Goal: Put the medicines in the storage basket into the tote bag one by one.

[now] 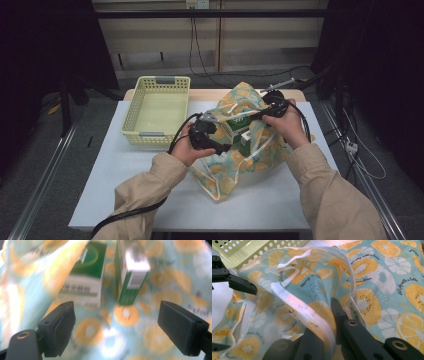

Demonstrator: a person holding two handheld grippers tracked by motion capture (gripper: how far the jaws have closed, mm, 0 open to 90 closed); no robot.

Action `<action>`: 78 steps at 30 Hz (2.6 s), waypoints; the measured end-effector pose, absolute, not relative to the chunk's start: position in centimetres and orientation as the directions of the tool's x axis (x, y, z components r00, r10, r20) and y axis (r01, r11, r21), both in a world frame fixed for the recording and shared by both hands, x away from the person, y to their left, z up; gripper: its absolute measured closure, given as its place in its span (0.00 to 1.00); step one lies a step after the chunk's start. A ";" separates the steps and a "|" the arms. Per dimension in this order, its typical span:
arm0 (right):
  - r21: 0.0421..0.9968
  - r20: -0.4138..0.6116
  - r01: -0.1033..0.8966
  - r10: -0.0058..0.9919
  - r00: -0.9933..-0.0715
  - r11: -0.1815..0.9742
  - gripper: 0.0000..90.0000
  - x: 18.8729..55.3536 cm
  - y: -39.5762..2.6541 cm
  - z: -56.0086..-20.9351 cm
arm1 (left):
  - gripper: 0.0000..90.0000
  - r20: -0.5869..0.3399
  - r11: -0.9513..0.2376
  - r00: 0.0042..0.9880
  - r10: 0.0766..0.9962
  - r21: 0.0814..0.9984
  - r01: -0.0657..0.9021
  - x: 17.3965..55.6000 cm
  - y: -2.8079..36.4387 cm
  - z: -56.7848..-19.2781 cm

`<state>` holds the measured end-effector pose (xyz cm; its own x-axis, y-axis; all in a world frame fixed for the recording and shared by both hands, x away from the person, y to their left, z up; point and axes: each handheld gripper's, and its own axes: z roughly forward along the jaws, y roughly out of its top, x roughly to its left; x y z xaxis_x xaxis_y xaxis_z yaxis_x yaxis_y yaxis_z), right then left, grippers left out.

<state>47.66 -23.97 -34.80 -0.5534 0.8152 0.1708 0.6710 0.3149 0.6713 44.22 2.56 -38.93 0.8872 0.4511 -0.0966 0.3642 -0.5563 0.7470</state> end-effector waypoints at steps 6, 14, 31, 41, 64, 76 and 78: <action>0.667 0.174 0.674 0.813 -0.556 0.318 1.00 47.5 -23.8 -35.2 | 0.16 -0.083 -0.555 0.865 0.495 0.735 0.388 43.2 4.9 -39.4; 0.669 0.179 0.673 0.811 -0.558 0.315 1.00 47.2 -23.7 -35.6 | 0.16 -0.086 -0.557 0.837 0.541 0.709 0.433 42.2 6.4 -41.3; 0.663 0.187 0.678 0.807 -0.560 0.317 1.00 47.1 -23.6 -35.9 | 0.28 -0.072 -0.554 0.766 0.638 0.647 0.523 42.9 6.3 -45.3; 0.663 0.194 0.680 0.807 -0.558 0.311 1.00 47.2 -23.8 -36.0 | 0.69 -0.054 -0.551 0.755 0.653 0.651 0.523 43.2 5.2 -45.0; 0.673 0.189 0.672 0.807 -0.559 0.308 1.00 46.8 -24.3 -35.4 | 1.00 -0.155 -0.517 0.759 0.633 0.645 0.563 43.9 5.5 -41.5; 0.680 0.185 0.668 0.811 -0.555 0.302 1.00 46.6 -24.9 -34.9 | 1.00 -0.157 -0.503 0.786 0.598 0.691 0.520 44.6 4.4 -36.5; 0.681 0.185 0.668 0.811 -0.554 0.301 1.00 46.6 -25.0 -34.7 | 1.00 -0.145 -0.502 0.789 0.597 0.700 0.508 44.8 4.4 -35.1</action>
